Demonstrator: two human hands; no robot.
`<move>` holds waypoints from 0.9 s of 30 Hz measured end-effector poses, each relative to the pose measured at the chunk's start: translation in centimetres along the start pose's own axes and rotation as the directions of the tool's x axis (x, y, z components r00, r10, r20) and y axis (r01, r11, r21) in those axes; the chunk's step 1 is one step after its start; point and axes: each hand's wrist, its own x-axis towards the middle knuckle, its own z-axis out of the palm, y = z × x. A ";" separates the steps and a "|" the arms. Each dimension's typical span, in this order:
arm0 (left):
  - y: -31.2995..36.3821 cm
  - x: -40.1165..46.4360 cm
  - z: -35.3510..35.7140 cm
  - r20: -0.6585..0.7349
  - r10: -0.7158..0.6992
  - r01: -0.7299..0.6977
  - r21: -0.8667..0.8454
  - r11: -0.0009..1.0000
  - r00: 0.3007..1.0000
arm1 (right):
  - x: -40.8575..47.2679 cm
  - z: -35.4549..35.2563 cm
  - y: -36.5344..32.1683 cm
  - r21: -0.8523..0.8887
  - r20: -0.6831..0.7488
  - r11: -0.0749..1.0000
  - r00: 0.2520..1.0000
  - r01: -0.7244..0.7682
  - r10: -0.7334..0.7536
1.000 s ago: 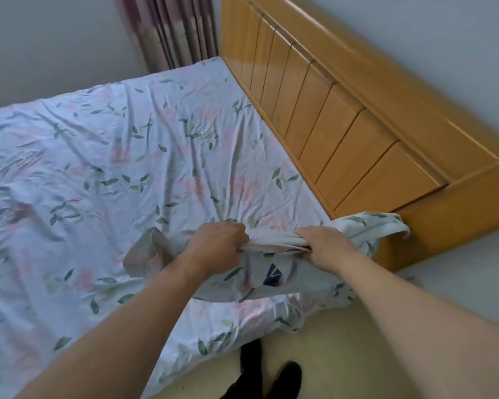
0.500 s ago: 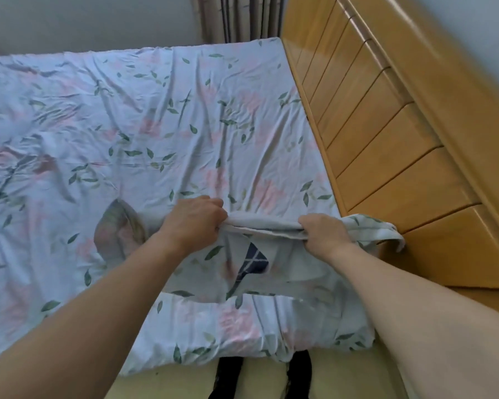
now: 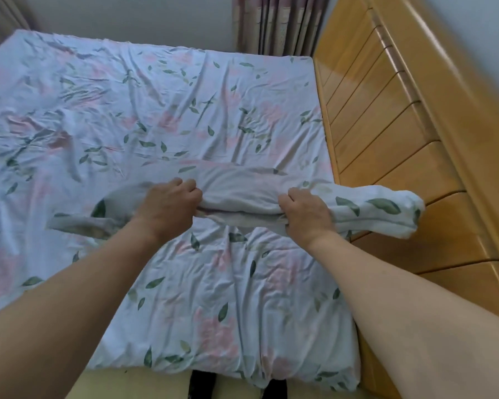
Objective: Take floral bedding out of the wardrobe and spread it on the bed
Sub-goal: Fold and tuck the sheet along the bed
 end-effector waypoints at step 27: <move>30.5 5.5 7.3 0.545 -0.340 0.540 -0.259 0.801 0.767 | 3.2 10.9 14.9 -0.172 0.398 0.923 0.881 0.345 -0.256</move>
